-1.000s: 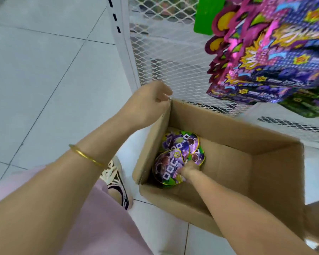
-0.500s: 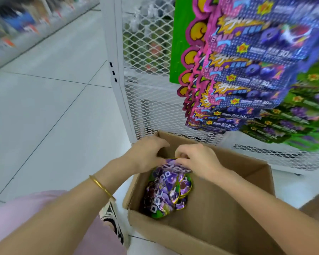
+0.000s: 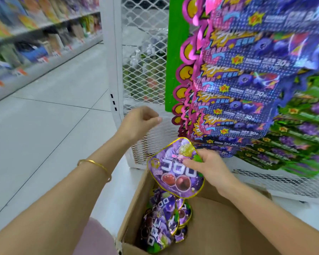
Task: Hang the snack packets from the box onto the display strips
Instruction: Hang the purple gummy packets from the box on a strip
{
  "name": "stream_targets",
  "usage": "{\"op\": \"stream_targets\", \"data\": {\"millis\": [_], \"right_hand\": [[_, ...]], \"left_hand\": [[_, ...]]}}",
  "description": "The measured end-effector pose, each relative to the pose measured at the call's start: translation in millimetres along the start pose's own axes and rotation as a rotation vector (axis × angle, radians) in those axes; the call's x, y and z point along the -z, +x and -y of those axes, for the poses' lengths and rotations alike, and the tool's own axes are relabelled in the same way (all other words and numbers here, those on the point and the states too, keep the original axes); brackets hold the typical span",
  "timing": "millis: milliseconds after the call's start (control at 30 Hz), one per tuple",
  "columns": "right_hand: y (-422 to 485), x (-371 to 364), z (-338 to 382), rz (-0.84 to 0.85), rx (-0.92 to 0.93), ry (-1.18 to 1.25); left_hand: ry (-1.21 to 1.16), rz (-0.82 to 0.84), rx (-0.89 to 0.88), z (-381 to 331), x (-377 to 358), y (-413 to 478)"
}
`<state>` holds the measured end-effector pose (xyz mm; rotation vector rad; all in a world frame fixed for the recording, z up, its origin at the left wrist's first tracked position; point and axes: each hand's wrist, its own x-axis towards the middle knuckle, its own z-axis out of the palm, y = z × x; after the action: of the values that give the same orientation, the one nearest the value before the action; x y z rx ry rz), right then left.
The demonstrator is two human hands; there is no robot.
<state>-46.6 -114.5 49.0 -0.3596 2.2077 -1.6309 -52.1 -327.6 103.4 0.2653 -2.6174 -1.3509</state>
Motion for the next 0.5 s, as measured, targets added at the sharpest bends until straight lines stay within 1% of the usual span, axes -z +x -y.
{"op": "stream_targets", "data": {"millis": [33,67,100,167,300,400,500], "right_hand": [[1.3,0.6,-0.2,-0.002,0.015,-0.044],[2.8,1.3,-0.8,-0.006,0.027,-0.070],[3.3,2.2,-0.2,-0.007,0.032,-0.088],[4.4,4.4,-0.1,0.003,0.031,-0.093],[7.7,8.9,-5.8,-0.016,0.011,-0.067],[8.2,12.5,-10.9,-0.029,-0.014,-0.069],[5.0,16.9,-13.8,-0.044,-0.033,-0.071]], "left_hand": [[0.007,-0.143,-0.032,-3.3,-1.5,12.1],[-0.022,-0.247,-0.066,-7.4,-5.3,22.8],[-0.066,-0.304,-0.105,-10.8,-10.6,32.1],[-0.081,-0.362,-0.179,-12.2,-24.2,46.9],[0.007,-0.488,-0.260,-5.5,-43.1,62.6],[0.057,-0.587,-0.257,-4.8,-55.8,67.4],[0.083,-0.631,-0.239,-5.2,-64.5,69.4]]}}
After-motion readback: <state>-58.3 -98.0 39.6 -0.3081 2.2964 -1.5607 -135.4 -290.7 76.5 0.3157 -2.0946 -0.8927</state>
